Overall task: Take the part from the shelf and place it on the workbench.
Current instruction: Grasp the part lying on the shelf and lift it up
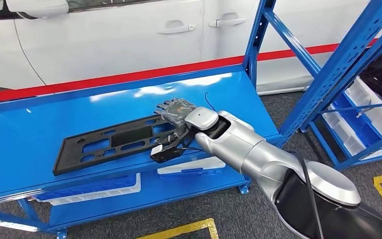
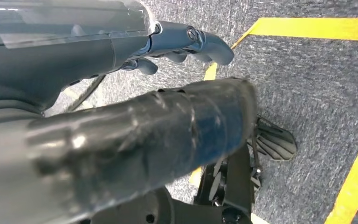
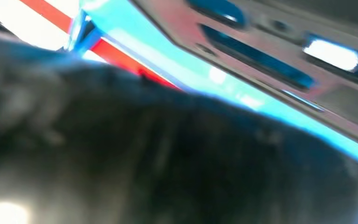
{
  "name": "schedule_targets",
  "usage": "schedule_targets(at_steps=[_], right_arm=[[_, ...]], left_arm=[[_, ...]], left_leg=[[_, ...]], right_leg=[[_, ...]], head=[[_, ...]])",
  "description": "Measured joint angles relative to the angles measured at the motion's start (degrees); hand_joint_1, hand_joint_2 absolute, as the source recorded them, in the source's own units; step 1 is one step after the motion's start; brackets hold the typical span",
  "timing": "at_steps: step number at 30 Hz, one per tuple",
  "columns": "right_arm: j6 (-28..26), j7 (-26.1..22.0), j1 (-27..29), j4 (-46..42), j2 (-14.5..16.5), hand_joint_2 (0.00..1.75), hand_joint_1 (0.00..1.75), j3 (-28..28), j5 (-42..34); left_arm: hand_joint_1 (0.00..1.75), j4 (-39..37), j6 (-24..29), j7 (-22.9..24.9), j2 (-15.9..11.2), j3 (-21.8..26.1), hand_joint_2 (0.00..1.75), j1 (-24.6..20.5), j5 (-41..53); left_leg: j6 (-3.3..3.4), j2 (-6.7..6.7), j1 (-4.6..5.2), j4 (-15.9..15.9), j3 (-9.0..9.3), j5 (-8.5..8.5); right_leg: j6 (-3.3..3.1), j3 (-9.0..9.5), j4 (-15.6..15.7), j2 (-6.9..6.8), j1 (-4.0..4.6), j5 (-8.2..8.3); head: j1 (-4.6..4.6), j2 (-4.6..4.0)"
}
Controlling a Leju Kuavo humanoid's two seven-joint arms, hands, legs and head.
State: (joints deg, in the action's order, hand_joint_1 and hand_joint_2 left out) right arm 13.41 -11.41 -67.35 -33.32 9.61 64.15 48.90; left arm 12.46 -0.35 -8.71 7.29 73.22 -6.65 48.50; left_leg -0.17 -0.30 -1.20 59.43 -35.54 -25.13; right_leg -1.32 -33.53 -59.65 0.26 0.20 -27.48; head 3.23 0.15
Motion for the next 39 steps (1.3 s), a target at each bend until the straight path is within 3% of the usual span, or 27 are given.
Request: schedule_targets(at_steps=[2, 3, 6, 7, 8, 9, 11, 12, 14, 17, 19, 21, 22, 23, 24, 26, 28, 31, 33, 36, 37, 38, 39], right_arm=[[-0.1, -0.04, -0.05, 0.07, 0.03, 0.0, 0.0, 0.0, -0.23], [-0.12, -0.04, -0.08, 0.11, 0.03, 0.0, 0.0, 0.0, -0.28], [-0.15, -0.08, 0.23, 0.35, 0.0, 0.0, 0.0, 0.0, -0.3], [-0.15, -0.1, 0.42, 0.45, -0.01, 0.0, 0.0, 0.0, -0.31], [-0.15, -0.12, 0.55, 0.54, -0.01, 0.0, 0.0, 0.0, -0.31], [-0.15, -0.13, 0.61, 0.59, -0.01, 0.0, 0.0, 0.0, -0.32], [-0.18, -0.18, 0.56, 0.67, -0.01, 0.0, 0.0, 0.0, -0.37], [-0.2, -0.22, 0.53, 0.69, 0.0, 0.0, 0.0, 0.0, -0.42], [-0.19, -0.42, 0.53, 0.77, 0.05, 0.0, 0.0, 0.0, -0.5], [-0.16, -0.69, 0.52, 0.9, 0.31, 0.0, 0.0, 0.0, -0.83], [-0.18, -0.84, 0.48, 1.09, 0.75, 0.0, 0.0, 0.0, -1.12], [-0.18, -1.05, 0.59, 1.44, 1.22, 0.0, 0.0, 0.02, -1.28], [-0.18, -1.14, 0.7, 1.63, 1.39, 0.0, 0.0, 0.03, -1.35], [-0.19, -1.21, 0.78, 1.82, 1.51, 0.0, 0.0, 0.04, -1.41], [-0.2, -1.25, 0.84, 1.98, 1.61, 0.0, 0.0, 0.04, -1.46], [-0.27, -1.31, 0.85, 2.22, 1.79, 0.0, 0.0, 0.04, -1.52], [-0.34, -1.46, 0.86, 2.44, 1.9, 0.0, 0.0, 0.04, -1.66], [-0.42, -1.74, 1.03, 2.72, 1.91, 0.0, 0.0, 0.04, -2.05], [-0.52, -1.8, 1.11, 2.89, 1.9, 0.0, 0.0, 0.04, -2.24], [-0.64, -1.86, 1.51, 3.25, 1.84, 0.0, 0.0, 0.04, -2.37], [-0.66, -1.93, 1.81, 3.4, 1.8, 0.0, 0.0, 0.04, -2.43], [-0.63, -2.05, 2.1, 3.54, 1.77, 0.0, 0.0, 0.04, -2.58], [-0.56, -2.27, 2.33, 3.67, 1.76, 0.0, 0.0, 0.04, -2.96]], left_arm=[[0.0, 0.0, 0.0, -0.03, 0.01, 0.05, 0.0, 0.03, 0.01], [0.0, 0.0, 0.0, -0.03, 0.02, 0.08, 0.0, 0.06, 0.02], [0.0, 0.01, 0.0, -0.03, -0.01, 0.13, 0.0, 0.11, 0.02], [0.0, 0.01, 0.0, -0.03, -0.03, 0.14, 0.0, 0.11, 0.02], [0.0, 0.01, 0.0, -0.03, -0.05, 0.16, 0.0, 0.1, 0.02], [0.0, 0.01, 0.0, -0.03, -0.07, 0.2, 0.0, 0.09, 0.02], [0.0, 0.0, 0.01, -0.03, -0.07, 0.32, 0.0, 0.09, 0.02], [0.0, 0.0, 0.03, -0.03, -0.06, 0.39, 0.0, 0.08, 0.02], [0.0, 0.0, 0.12, -0.04, -0.05, 0.49, 0.0, 0.05, 0.01], [0.0, 0.01, 0.42, -0.09, -0.15, 0.55, 0.0, -0.01, -0.09], [0.0, 0.02, 0.51, -0.12, -0.24, 0.64, 0.0, -0.03, -0.26], [0.0, 0.02, 0.59, -0.14, -0.31, 0.85, 0.0, -0.03, -0.39], [0.0, 0.02, 0.64, -0.15, -0.36, 0.96, 0.0, -0.01, -0.43], [0.0, 0.02, 0.68, -0.16, -0.41, 1.03, 0.0, 0.03, -0.43], [0.0, 0.03, 0.7, -0.16, -0.46, 1.07, 0.0, 0.06, -0.43], [0.0, 0.04, 0.75, -0.16, -0.6, 1.14, 0.0, 0.08, -0.42], [0.0, 0.04, 0.82, -0.16, -0.69, 1.26, 0.0, 0.01, -0.42], [0.0, 0.04, 0.92, -0.16, -0.73, 1.39, 0.0, -0.11, -0.43], [0.0, 0.04, 0.97, -0.16, -0.74, 1.43, 0.0, -0.11, -0.42], [0.0, 0.04, 1.01, -0.16, -0.75, 1.46, 0.0, -0.08, -0.42], [0.0, 0.05, 1.02, -0.16, -0.8, 1.48, 0.0, -0.08, -0.43], [0.0, 0.07, 1.19, -0.1, -0.86, 1.48, 0.0, -0.07, -0.4], [0.0, 0.08, 1.73, 0.17, -0.93, 1.49, 0.0, -0.06, -0.26]], left_leg=[[0.59, 0.02, -0.22, -0.39, 0.28, 0.05], [0.95, 0.07, -0.34, -0.56, 0.45, 0.04], [1.59, 0.11, -0.25, -0.62, 0.64, -0.19], [1.65, 0.08, -0.23, -0.62, 0.74, -0.27], [1.68, 0.03, -0.22, -0.61, 0.9, -0.38], [1.64, -0.02, -0.21, -0.61, 1.15, -0.53], [1.35, -0.11, -0.12, -0.59, 1.6, -0.88], [1.12, -0.14, -0.04, -0.55, 1.66, -1.0], [0.55, -0.15, 0.09, -0.58, 1.53, -1.05], [-0.32, -0.05, -0.04, 0.15, 1.32, -1.87], [-0.72, 0.01, -0.09, 4.68, -0.66, -4.55], [-1.06, 0.01, -0.08, 11.74, -4.22, -7.55], [-1.19, 0.02, -0.08, 14.16, -5.56, -8.09], [-1.26, 0.02, -0.08, 14.65, -5.99, -7.53], [-1.26, 0.04, -0.09, 12.96, -5.34, -5.93], [-1.06, 0.1, -0.1, 5.62, -1.95, -2.05], [-0.6, 0.03, 0.09, 0.58, 0.4, -0.6], [0.12, -0.07, 0.13, -0.22, 0.73, -0.61], [0.78, 0.03, -0.14, -0.6, 0.96, -0.37], [1.5, 0.13, -0.2, -0.79, 1.06, -0.36], [1.54, 0.11, -0.18, -0.78, 1.07, -0.39], [1.56, 0.08, -0.17, -0.78, 1.11, -0.42], [1.55, 0.03, -0.17, -0.77, 1.18, -0.47]], right_leg=[[0.43, -0.34, -1.12, -0.05, -0.07, -0.97], [0.69, -1.26, -3.17, -0.06, -0.15, -2.19], [1.22, -6.89, -13.83, -0.09, -0.5, -6.53], [1.28, -8.25, -15.85, -0.1, -0.59, -6.59], [1.26, -8.59, -15.73, -0.1, -0.63, -5.51], [1.13, -7.8, -13.35, -0.11, -0.65, -3.39], [0.61, -4.62, -5.75, -0.07, -0.47, 0.99], [0.37, -3.3, -2.69, -0.05, -0.3, 2.04], [0.11, -2.45, -0.55, 0.04, 0.07, 1.99], [-0.43, -1.96, 0.4, 0.06, -0.27, 2.1], [-0.89, -1.47, 0.93, -0.03, -0.54, 2.22], [-1.15, -1.4, 0.93, -0.07, -0.43, 2.12], [-1.21, -1.38, 0.86, -0.08, -0.38, 2.04], [-1.22, -1.36, 0.75, -0.09, -0.36, 1.95], [-1.2, -1.33, 0.61, -0.07, -0.37, 1.83], [-0.98, -1.3, 0.18, -0.01, -0.35, 1.45], [-0.58, -1.47, -0.27, 0.03, -0.15, 1.15], [-0.02, -1.57, -0.31, 0.03, 0.05, 1.09], [0.47, -2.25, -2.06, 0.01, 0.01, -0.26], [1.21, -6.82, -11.82, -0.03, -0.31, -5.02], [1.33, -8.31, -14.71, -0.03, -0.44, -5.85], [1.38, -8.98, -15.76, -0.04, -0.53, -5.59], [1.32, -8.63, -14.7, -0.06, -0.59, -4.32]], head=[[0.0, 0.0], [-0.01, 0.0], [-0.01, 0.0], [-0.01, 0.0], [-0.01, 0.0], [-0.01, 0.0], [0.0, 0.0], [-0.01, 0.0], [0.01, 0.0], [0.02, -0.01], [0.04, -0.01], [0.05, 0.0], [0.05, 0.0], [0.05, 0.0], [0.05, 0.0], [0.04, 0.0], [0.02, 0.0], [0.01, 0.0], [0.0, 0.0], [-0.02, 0.0], [-0.03, 0.0], [-0.02, 0.0], [-0.02, 0.0]])
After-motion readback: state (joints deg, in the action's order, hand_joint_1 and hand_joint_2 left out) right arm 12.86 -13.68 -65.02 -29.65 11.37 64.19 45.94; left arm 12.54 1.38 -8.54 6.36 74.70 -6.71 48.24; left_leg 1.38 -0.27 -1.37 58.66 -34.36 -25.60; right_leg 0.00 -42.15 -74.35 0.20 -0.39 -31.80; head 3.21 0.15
